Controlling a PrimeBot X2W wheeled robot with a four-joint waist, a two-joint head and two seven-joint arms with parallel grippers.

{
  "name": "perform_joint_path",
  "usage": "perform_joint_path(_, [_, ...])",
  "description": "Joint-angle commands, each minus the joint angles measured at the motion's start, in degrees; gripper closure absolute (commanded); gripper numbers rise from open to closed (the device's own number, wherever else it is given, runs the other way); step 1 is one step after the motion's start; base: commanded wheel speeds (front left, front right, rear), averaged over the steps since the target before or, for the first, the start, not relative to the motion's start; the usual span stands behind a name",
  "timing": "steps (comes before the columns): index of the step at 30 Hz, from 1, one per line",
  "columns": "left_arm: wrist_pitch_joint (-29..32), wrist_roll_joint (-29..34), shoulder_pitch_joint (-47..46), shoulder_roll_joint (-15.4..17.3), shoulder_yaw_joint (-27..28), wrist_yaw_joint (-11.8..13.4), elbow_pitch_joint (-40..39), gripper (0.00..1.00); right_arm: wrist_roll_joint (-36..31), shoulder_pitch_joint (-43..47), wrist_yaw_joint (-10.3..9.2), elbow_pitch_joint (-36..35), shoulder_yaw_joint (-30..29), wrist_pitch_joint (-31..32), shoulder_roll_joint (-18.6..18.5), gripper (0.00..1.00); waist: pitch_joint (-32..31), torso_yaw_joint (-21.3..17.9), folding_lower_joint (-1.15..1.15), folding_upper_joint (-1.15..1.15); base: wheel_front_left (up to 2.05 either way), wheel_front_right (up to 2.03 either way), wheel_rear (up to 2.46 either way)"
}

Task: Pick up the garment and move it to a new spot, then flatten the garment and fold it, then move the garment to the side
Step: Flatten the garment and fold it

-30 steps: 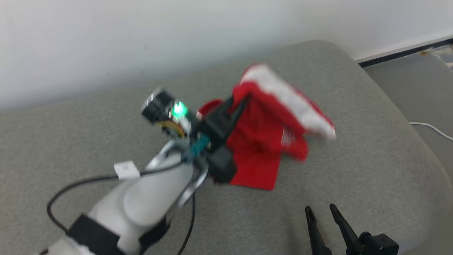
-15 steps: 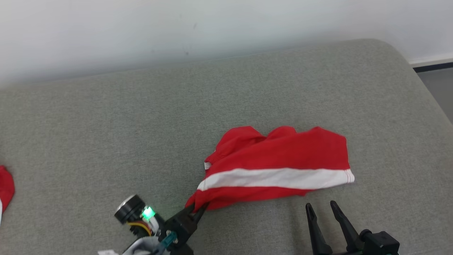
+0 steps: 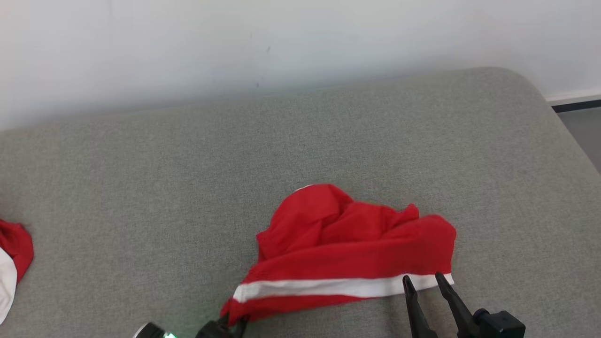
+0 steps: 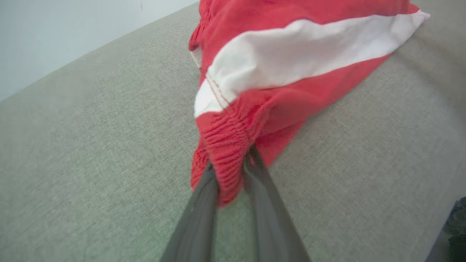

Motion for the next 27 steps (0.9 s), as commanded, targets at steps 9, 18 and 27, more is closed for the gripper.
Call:
perform_joint_path(9, [-0.2,-3.6,8.8,-0.1,10.8,2.7,-4.2,0.00,0.0,1.5,-0.13,0.1,-0.7,0.0,-0.7,0.00,-2.2,0.5,0.00,0.00,0.00,0.00,0.00])
perform_joint_path(18, [-0.2,-1.3,19.0,-1.9,25.5,4.1,-13.9,0.00,-0.4,2.3,-0.13,0.1,-0.9,0.0,-0.7,0.00,-4.5,2.1,0.00,0.00,0.00,0.00,0.00])
perform_joint_path(27, [-0.2,6.3,25.6,-7.0,38.8,2.7,-24.2,0.00,-0.4,2.6,-0.13,0.0,-1.3,0.0,-0.6,0.00,-4.9,3.4,0.00,0.00,0.00,0.00,0.00])
